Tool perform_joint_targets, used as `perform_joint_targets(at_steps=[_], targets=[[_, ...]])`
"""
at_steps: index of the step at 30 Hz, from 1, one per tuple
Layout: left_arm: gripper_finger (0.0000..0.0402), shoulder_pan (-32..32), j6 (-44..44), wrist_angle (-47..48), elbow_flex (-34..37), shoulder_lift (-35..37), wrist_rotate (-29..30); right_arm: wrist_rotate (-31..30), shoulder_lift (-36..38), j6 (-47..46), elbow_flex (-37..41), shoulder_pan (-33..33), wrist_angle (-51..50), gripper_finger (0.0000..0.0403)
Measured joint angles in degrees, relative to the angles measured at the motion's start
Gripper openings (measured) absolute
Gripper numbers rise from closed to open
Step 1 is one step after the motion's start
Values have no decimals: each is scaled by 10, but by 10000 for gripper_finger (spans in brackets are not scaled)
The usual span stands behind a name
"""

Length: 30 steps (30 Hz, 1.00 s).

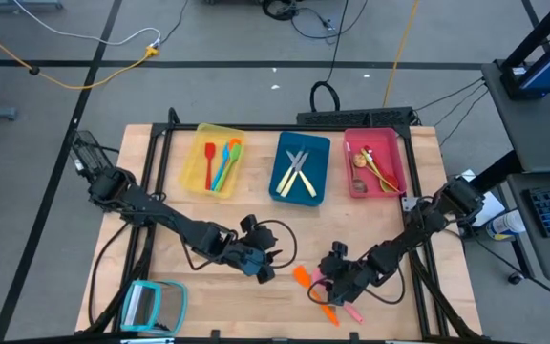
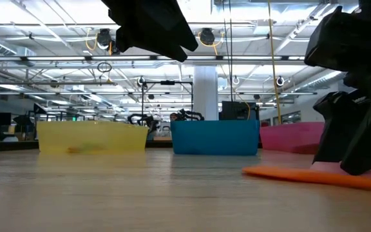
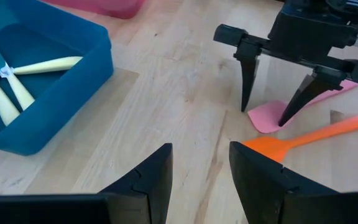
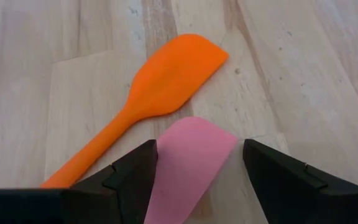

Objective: Pick & Place Kitchen Items
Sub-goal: Put the pink spatula into the yellow bin

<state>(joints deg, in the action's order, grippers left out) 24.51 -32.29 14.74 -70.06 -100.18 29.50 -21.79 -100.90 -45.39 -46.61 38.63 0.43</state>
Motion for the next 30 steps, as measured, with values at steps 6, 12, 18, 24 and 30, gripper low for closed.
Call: perform_joint_targets(at_steps=[6, 12, 18, 24, 30], targets=[[163, 0, 0, 0, 0, 0, 0, -7, -8, -12, 0, 1, -11, 235], [163, 0, 3, 0, 0, 0, 0, 4, -23, -92, 0, 9, -24, 215], [163, -1, 5, 1, 0, 0, 1, 11, -30, -169, 1, 11, -18, 159], [163, -1, 35, 1, 0, 0, 1, 66, -31, -219, 1, 17, -11, 124], [163, -4, 48, 0, 0, 0, 3, 90, 22, -140, 1, 7, -13, 158]])
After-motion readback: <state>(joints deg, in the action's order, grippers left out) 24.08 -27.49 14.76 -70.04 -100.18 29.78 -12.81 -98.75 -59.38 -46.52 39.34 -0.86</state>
